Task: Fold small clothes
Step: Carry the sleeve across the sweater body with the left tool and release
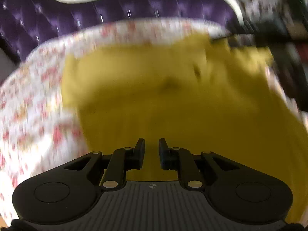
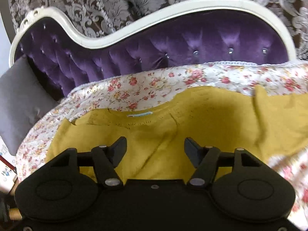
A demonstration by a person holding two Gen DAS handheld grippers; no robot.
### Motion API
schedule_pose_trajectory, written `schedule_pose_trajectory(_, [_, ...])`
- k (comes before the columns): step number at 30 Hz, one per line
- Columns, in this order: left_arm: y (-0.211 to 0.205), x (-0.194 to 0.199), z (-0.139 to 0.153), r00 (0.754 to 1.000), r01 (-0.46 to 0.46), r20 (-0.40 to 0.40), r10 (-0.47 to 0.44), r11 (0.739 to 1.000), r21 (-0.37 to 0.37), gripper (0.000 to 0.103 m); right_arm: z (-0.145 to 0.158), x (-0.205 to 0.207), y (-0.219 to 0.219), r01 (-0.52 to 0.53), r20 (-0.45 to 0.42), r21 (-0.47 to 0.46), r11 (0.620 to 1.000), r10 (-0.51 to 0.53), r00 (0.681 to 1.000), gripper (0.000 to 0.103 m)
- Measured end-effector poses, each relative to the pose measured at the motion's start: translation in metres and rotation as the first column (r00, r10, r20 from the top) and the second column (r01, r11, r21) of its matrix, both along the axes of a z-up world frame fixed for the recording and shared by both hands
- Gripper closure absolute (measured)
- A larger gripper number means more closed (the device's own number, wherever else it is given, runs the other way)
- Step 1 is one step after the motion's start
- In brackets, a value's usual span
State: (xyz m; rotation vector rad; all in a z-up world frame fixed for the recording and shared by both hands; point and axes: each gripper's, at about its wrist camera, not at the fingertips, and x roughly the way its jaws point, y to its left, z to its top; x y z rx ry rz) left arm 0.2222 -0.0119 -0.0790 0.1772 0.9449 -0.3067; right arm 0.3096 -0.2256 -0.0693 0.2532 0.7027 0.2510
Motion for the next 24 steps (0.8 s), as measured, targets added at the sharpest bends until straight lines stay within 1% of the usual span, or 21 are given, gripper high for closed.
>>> schedule_pose_trajectory(1, [0.006, -0.012, -0.005, 1.000, 0.002, 0.002, -0.002, 1.000, -0.003, 0.088, -0.001, 0.003, 0.006, -0.009, -0.001, -0.022, 1.000, 0.009, 1.000, 0.034])
schedule_pose_trajectory(3, [0.013, -0.030, -0.005, 1.000, 0.019, 0.018, -0.019, 1.000, 0.022, 0.088, 0.000, 0.007, 0.022, -0.042, 0.007, -0.079, 0.996, 0.042, 0.999, 0.034])
schedule_pose_trajectory(4, [0.016, -0.038, -0.003, 1.000, 0.028, 0.013, -0.029, 0.999, 0.031, 0.088, 0.001, 0.009, 0.033, -0.062, 0.010, -0.118, 0.991, 0.063, 0.998, 0.034])
schedule_pose_trajectory(7, [0.029, -0.051, 0.000, 0.999, 0.043, -0.025, -0.042, 0.998, 0.038, 0.088, 0.002, 0.012, 0.055, -0.103, 0.011, -0.187, 0.977, 0.107, 0.994, 0.034])
schedule_pose_trajectory(13, [0.056, -0.073, 0.004, 0.996, 0.053, -0.071, -0.046, 0.994, 0.094, 0.088, -0.007, 0.019, 0.084, -0.141, -0.020, -0.310, 0.940, 0.142, 0.990, 0.035])
schedule_pose_trajectory(15, [0.063, -0.078, 0.005, 0.996, 0.051, -0.079, -0.043, 0.994, 0.096, 0.088, -0.011, 0.021, 0.087, -0.139, -0.031, -0.356, 0.924, 0.137, 0.990, 0.041])
schedule_pose_trajectory(16, [0.064, -0.081, 0.005, 0.996, 0.049, -0.080, -0.042, 0.994, 0.094, 0.088, -0.013, 0.023, 0.086, -0.131, -0.032, -0.386, 0.913, 0.128, 0.991, 0.052])
schedule_pose_trajectory(17, [0.065, -0.082, 0.005, 0.996, 0.047, -0.080, -0.040, 0.995, 0.093, 0.088, -0.013, 0.024, 0.084, -0.112, -0.030, -0.412, 0.904, 0.109, 0.994, 0.059])
schedule_pose_trajectory(18, [0.065, -0.084, 0.005, 0.996, 0.043, -0.079, -0.036, 0.995, 0.091, 0.088, -0.013, 0.024, 0.076, -0.076, -0.023, -0.429, 0.900, 0.073, 0.997, 0.058])
schedule_pose_trajectory(20, [0.065, -0.084, 0.005, 0.997, 0.031, -0.077, -0.025, 0.996, 0.088, 0.088, -0.010, 0.024, 0.049, 0.017, -0.016, -0.415, 0.910, -0.026, 1.000, 0.058])
schedule_pose_trajectory(22, [0.065, -0.088, 0.005, 0.997, 0.019, -0.080, -0.012, 0.996, 0.083, 0.088, -0.008, 0.022, 0.013, 0.119, -0.030, -0.396, 0.911, -0.142, 0.989, 0.058])
schedule_pose_trajectory(24, [0.066, -0.092, 0.007, 0.996, 0.014, -0.089, -0.007, 0.997, 0.078, 0.088, -0.005, 0.018, -0.011, 0.190, -0.030, -0.403, 0.895, -0.220, 0.975, 0.057])
